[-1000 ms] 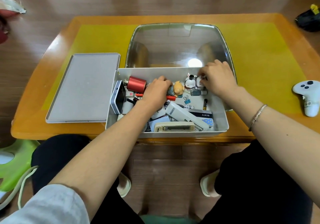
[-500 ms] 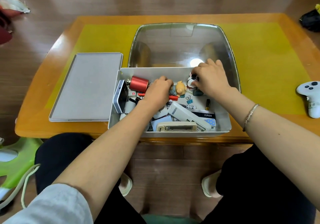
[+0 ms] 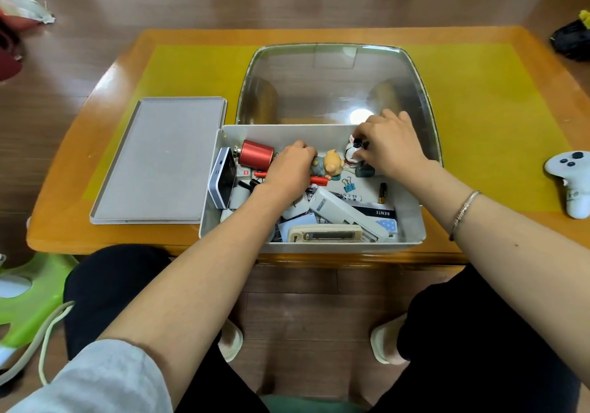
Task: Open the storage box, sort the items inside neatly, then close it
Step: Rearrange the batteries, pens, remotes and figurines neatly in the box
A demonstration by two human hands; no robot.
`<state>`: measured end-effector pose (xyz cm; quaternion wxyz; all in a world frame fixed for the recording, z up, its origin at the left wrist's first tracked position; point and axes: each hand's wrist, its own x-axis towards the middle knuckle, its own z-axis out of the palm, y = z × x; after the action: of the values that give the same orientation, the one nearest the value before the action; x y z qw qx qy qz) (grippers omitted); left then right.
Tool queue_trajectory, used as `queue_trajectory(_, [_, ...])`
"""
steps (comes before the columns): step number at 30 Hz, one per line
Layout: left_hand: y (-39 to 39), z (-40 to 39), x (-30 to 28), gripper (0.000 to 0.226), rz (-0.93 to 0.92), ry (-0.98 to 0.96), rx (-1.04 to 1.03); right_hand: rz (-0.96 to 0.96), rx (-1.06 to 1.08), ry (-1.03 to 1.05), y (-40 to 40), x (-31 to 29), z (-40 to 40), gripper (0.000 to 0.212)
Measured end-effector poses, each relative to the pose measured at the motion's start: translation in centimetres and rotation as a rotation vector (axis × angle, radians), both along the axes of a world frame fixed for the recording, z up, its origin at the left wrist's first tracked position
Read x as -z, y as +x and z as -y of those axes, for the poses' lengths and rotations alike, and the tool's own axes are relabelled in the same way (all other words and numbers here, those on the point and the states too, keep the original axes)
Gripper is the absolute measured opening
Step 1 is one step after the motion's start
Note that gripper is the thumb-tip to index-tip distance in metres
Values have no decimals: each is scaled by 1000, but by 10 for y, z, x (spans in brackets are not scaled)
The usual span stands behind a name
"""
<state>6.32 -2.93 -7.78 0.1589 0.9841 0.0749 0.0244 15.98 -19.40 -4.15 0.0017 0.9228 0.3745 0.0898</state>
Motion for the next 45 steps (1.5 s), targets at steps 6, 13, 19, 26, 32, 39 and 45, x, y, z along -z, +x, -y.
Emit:
queue_trajectory(6, [0, 0, 1, 28, -3, -5, -6, 26, 55, 30, 7, -15, 21, 27])
queue_trajectory(13, [-1, 0, 0, 29, -1, -10, -3, 18, 106, -54, 8, -10, 25, 24])
queue_trajectory(19, [-1, 1, -2, 25, -3, -21, -15, 28, 111, -43, 8, -9, 24, 23])
queue_trajectory(26, [-5, -2, -9, 31, -23, -50, -2, 59, 28, 85, -2, -11, 26, 21])
queue_trajectory(32, [-27, -16, -28, 36, 70, -123, -24, -70, -106, 17, -31, -5, 10, 21])
queue_trajectory(39, [-74, -27, -31, 29, 170, -105, -97, -292, 32, -143, -48, 9, -3, 19])
queue_trajectory(45, [-100, -36, -31, 26, 282, 36, -264, -358, 53, -58, -49, 12, -1, 14])
